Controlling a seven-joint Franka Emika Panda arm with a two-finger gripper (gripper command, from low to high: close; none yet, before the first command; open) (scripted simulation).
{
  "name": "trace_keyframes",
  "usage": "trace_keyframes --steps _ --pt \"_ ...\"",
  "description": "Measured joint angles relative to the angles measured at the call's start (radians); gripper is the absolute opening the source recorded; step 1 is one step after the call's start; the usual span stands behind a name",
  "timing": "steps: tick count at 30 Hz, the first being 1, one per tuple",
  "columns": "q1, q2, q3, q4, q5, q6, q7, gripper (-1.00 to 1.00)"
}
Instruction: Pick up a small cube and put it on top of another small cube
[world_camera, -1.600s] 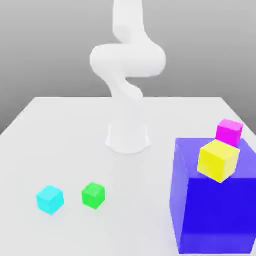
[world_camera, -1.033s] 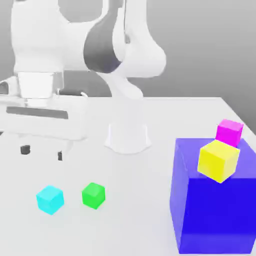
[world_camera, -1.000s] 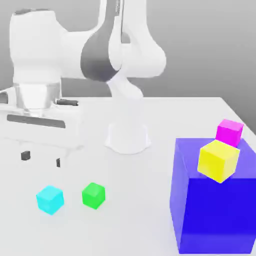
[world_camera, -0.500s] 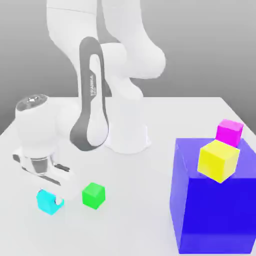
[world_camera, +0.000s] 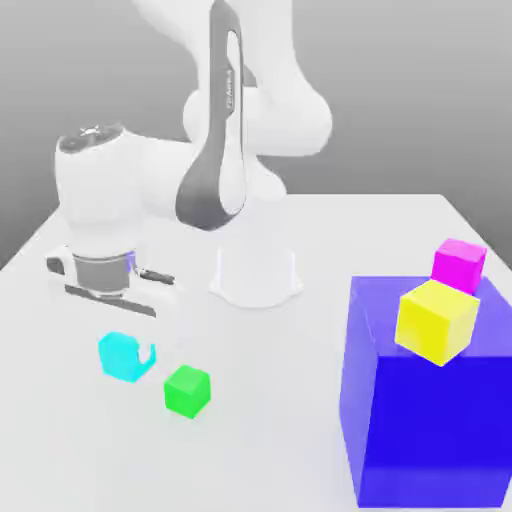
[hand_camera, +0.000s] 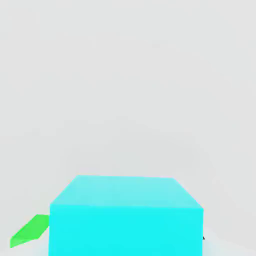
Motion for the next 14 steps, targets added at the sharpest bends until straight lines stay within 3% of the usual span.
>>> trace_keyframes --steps 4,11,12,14 --pt "0.021 -0.096 0.061 -0.071 -0.036 -0.022 0.043 -1.00" --pt "0.053 0.123 0.057 -0.071 0.017 0.196 0.010 -1.00" --pt "0.053 0.143 0.059 -0.070 0.024 0.215 0.005 1.00" --pt "0.054 0.143 0.059 -0.070 0.024 0.215 0.005 1.00"
